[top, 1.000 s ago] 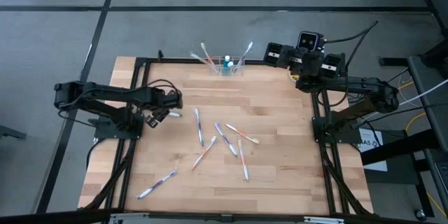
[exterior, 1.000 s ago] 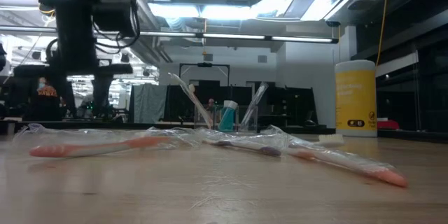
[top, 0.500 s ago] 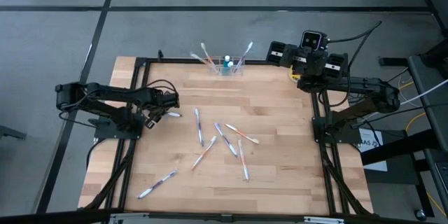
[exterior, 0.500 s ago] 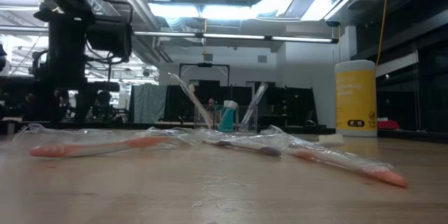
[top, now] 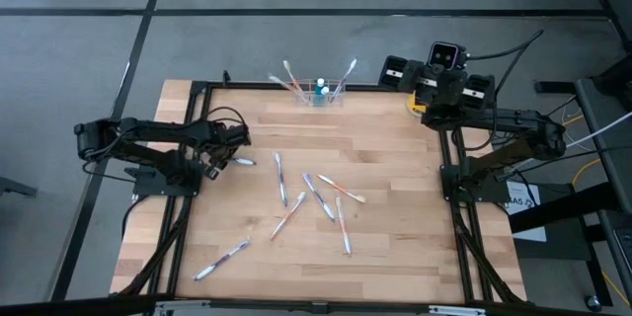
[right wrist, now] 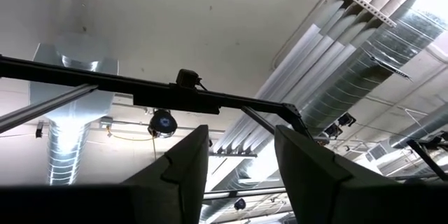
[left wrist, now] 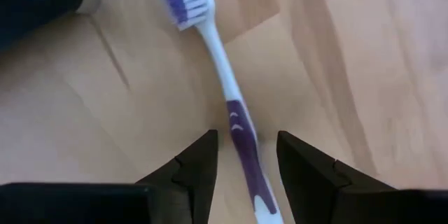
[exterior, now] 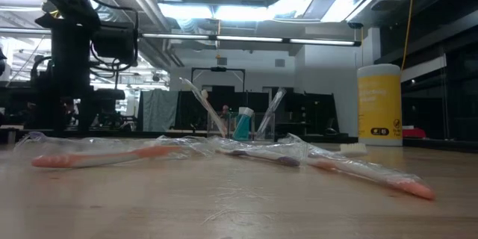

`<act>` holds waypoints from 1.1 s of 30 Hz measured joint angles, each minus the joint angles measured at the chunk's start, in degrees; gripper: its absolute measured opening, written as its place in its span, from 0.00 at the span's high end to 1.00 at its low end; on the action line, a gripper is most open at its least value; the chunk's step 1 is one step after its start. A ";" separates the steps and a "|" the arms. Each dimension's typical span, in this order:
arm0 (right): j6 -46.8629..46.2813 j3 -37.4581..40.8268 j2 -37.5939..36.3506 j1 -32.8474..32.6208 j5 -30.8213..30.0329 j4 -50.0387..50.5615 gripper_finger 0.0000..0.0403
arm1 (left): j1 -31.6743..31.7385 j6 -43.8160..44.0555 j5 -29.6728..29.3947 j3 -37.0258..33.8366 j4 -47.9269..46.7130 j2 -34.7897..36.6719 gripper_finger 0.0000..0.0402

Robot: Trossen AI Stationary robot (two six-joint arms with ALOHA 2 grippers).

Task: Pick & Place toothbrushing station
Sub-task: Put the purple toothbrush into the transparent organizer

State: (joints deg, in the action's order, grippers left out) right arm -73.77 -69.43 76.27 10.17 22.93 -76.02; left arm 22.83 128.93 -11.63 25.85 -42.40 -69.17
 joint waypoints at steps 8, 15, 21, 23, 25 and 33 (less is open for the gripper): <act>0.76 0.00 0.00 -0.22 -0.01 -0.02 0.59 | 0.07 -2.98 -4.66 -0.24 1.12 -0.16 0.90; 1.02 0.00 -0.27 -0.26 0.00 -0.13 0.59 | 0.04 -8.69 -10.11 -0.41 9.19 -0.26 0.99; 1.32 0.00 -0.84 -0.26 -0.23 0.03 0.59 | -2.68 -18.96 -11.25 -0.50 26.48 -0.37 1.00; 1.88 0.00 -1.25 -0.26 -0.62 -0.09 0.59 | -4.49 -25.08 -15.56 -0.50 34.76 -0.37 1.00; 2.37 0.00 -1.75 -0.26 -0.84 -0.07 0.59 | -6.11 -32.14 -20.11 -0.43 42.82 -0.35 1.00; 3.75 0.00 -2.80 -0.26 -1.53 -0.04 0.59 | -5.83 -43.12 -21.42 -0.31 50.23 -0.26 1.00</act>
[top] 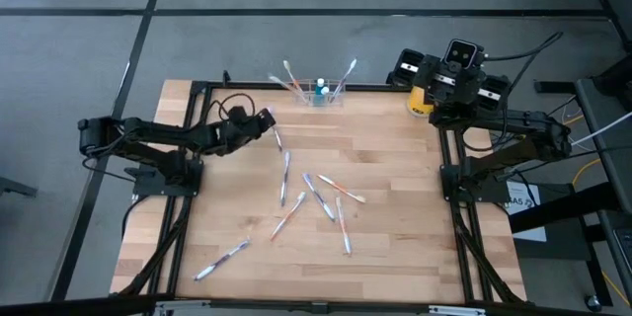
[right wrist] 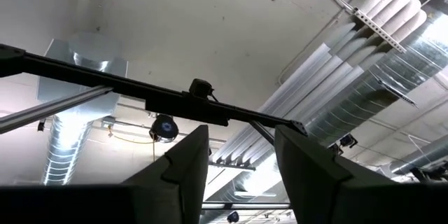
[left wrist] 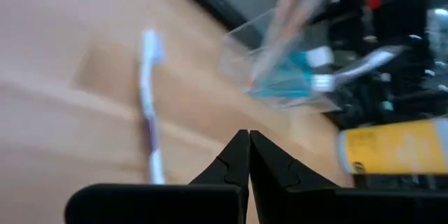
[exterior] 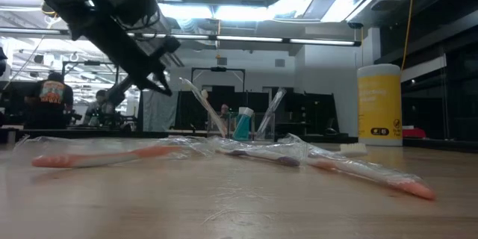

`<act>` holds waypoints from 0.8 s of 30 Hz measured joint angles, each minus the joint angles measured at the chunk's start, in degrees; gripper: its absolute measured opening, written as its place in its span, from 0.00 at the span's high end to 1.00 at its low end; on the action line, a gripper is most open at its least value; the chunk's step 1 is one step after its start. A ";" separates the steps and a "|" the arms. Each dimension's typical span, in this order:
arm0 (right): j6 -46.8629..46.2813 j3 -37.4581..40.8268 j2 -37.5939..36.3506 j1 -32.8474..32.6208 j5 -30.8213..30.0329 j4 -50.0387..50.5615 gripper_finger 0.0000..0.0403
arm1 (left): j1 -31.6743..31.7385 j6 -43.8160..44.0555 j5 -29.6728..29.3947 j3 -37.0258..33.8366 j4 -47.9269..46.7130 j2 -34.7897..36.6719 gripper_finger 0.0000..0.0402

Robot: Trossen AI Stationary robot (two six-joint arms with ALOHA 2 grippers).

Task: Pick & Place toothbrushing station
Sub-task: Put the purple toothbrush into the transparent organizer

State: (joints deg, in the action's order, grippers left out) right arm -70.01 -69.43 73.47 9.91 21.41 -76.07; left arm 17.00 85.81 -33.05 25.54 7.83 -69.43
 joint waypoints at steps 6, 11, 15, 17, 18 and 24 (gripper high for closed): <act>0.79 0.00 0.00 0.00 -0.94 0.65 0.59 | 3.71 0.70 4.49 0.00 -4.96 0.00 0.96; 1.09 0.00 0.00 0.00 -1.03 0.71 0.59 | 9.62 -7.15 15.78 0.02 -5.04 -0.91 0.84; 1.09 0.00 0.00 0.00 -1.03 0.70 0.59 | 13.31 -8.19 20.20 0.02 -5.12 -3.66 0.70; 1.09 0.00 0.00 0.00 -1.03 0.72 0.59 | 14.47 -8.20 20.81 0.08 -4.76 -5.59 0.64; 1.09 0.00 0.00 0.00 -1.03 0.70 0.59 | 15.04 -8.19 21.10 0.33 -4.77 -6.74 0.62; 0.74 0.00 0.00 0.00 -1.03 0.70 0.59 | 18.18 -11.07 21.35 5.54 -4.65 -13.83 0.59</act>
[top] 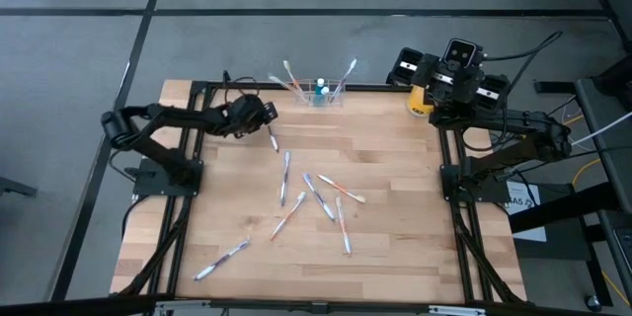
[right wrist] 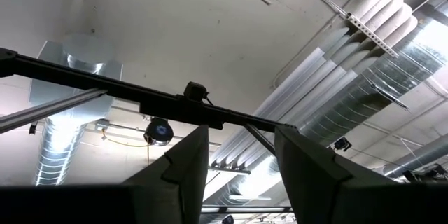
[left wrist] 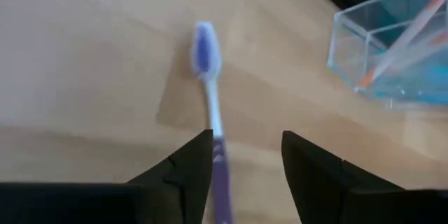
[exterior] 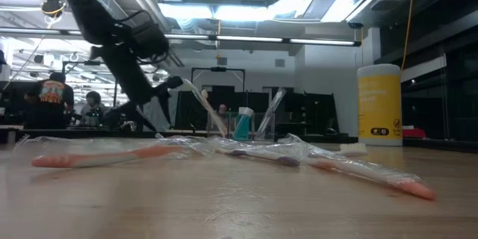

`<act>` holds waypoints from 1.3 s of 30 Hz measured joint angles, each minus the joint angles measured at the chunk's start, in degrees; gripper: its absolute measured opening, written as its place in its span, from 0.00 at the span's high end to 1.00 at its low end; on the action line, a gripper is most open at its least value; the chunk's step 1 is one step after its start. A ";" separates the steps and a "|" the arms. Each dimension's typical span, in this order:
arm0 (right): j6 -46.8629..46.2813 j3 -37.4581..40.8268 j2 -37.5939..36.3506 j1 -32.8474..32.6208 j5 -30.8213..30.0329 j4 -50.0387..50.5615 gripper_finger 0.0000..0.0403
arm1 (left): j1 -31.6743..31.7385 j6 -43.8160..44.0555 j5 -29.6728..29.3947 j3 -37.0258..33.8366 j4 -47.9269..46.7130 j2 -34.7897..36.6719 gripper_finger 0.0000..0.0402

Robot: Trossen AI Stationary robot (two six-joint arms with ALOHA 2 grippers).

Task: Pick & Place toothbrushing station
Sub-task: Put the purple toothbrush into the transparent organizer

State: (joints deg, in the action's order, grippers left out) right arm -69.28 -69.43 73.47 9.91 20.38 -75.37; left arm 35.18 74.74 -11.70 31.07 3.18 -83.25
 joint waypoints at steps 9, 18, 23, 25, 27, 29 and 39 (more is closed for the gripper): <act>-0.55 0.00 -0.06 0.00 -0.15 0.00 0.59 | 3.59 -4.01 6.36 10.93 -7.59 -11.74 0.65; -0.13 -0.02 -1.13 0.00 -0.48 -0.37 0.59 | 3.26 -6.43 9.09 16.78 -12.43 -12.95 0.67; 0.24 -0.02 -1.33 0.00 -0.01 -0.25 0.59 | 2.58 -8.96 8.80 19.28 -18.09 -11.28 0.67; 0.33 -0.02 -1.33 0.00 0.01 -0.24 0.59 | 2.40 -8.90 6.30 19.95 -23.75 -9.67 0.67; 0.59 -0.02 -1.33 0.00 0.05 -0.24 0.59 | 2.44 -8.55 3.13 20.09 -29.52 -7.78 0.67; 1.00 -0.02 -1.33 0.00 0.29 -0.24 0.59 | 2.46 -7.53 0.30 20.21 -33.10 -6.11 0.68; 1.68 -0.02 -1.33 0.00 0.79 -0.24 0.59 | 3.20 -1.29 -2.53 20.21 -33.35 -8.42 0.68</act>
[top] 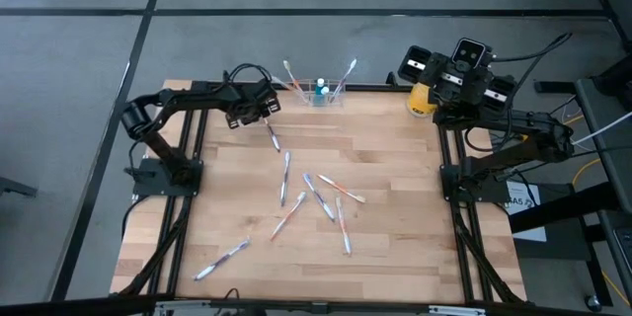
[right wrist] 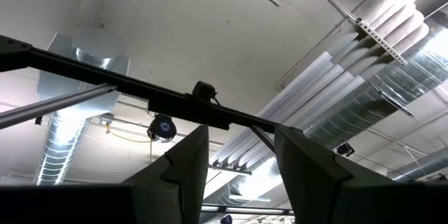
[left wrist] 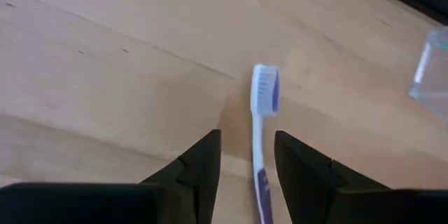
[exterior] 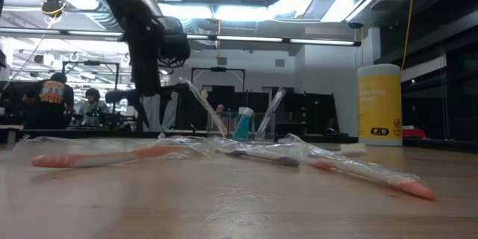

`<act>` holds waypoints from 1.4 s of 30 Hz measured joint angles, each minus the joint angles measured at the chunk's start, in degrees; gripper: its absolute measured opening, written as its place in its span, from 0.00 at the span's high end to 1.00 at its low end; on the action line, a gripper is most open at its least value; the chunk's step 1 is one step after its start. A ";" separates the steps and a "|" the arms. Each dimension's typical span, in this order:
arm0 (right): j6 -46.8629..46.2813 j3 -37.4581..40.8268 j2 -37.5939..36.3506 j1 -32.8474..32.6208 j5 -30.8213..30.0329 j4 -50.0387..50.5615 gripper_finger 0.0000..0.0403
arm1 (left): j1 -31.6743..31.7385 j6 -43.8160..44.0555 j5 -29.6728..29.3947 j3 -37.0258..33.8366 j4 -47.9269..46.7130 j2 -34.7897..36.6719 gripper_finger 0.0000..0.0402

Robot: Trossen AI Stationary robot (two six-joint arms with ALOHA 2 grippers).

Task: Pick & Place toothbrushing station
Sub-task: Put the purple toothbrush into the transparent organizer

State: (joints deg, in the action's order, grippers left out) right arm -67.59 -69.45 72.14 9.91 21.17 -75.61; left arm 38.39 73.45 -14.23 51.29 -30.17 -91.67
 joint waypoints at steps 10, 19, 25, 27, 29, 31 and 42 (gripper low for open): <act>1.01 0.00 0.00 -0.69 -0.57 -0.05 0.59 | 0.62 -0.15 2.41 0.00 3.56 -4.41 0.70; 1.18 0.00 -0.02 -0.76 -0.33 -0.27 0.59 | 0.66 0.39 3.22 0.11 5.94 -7.33 0.71; 1.00 0.00 -0.04 -0.76 -0.11 -0.68 0.59 | 0.79 0.81 3.26 0.15 5.85 -8.22 0.74; 0.97 0.00 -0.04 -0.76 0.27 -0.66 0.59 | 0.77 1.19 2.74 0.12 5.73 -8.28 0.79; 0.97 0.00 -0.04 -0.76 0.32 -0.68 0.59 | 0.85 1.72 2.49 0.08 5.60 -8.32 0.84; 0.96 0.00 -0.04 -0.76 0.54 -0.68 0.59 | 1.06 1.79 2.48 0.04 5.86 -8.40 0.91; 0.92 0.00 -0.04 -0.76 0.76 -0.72 0.59 | 1.23 -2.09 5.34 0.07 7.06 -7.70 0.99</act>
State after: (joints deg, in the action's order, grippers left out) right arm -66.67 -69.45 72.10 9.15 21.93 -76.33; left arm 39.62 71.36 -8.88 51.35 -23.11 -99.37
